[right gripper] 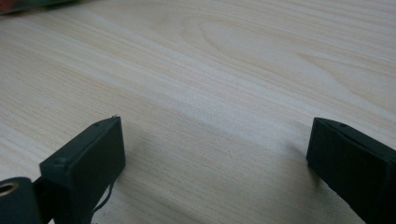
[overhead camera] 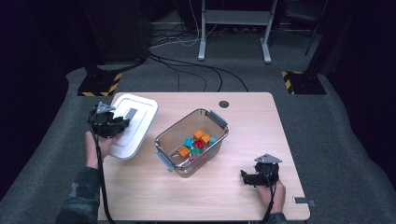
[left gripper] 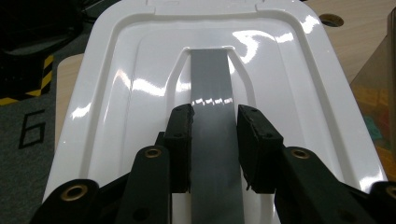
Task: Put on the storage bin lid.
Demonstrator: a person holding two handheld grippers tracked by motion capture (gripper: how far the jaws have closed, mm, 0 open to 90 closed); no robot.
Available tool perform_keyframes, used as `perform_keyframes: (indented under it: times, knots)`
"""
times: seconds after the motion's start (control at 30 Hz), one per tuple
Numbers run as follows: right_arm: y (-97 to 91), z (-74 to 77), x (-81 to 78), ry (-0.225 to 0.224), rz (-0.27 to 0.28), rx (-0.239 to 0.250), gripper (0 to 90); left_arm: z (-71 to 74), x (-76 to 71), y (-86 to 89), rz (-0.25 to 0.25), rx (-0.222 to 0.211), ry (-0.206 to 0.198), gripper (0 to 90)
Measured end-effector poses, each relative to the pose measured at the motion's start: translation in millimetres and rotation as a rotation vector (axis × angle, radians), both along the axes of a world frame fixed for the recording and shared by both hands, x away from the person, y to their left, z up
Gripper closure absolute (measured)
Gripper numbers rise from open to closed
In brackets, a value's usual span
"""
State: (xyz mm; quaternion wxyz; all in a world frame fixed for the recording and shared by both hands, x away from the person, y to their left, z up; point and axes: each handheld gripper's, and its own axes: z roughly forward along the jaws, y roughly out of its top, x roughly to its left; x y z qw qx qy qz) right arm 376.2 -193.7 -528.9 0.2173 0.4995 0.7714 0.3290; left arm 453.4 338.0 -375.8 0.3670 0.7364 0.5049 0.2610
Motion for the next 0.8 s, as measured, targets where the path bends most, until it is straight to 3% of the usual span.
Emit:
perform_keyframes:
  times: [0.37, 0.8]
  knots:
    - [-0.1, 0.0, 0.1, 0.000, 0.002, 0.000, 3.3, 22.7, -2.3, -16.6, -0.063, 0.012, -0.021, 66.7]
    - [0.7, -0.1, 0.7, 0.008, 0.010, 0.006, 1.7, 36.3, -3.7, -44.4, -0.144, 0.007, -0.035, 66.7]
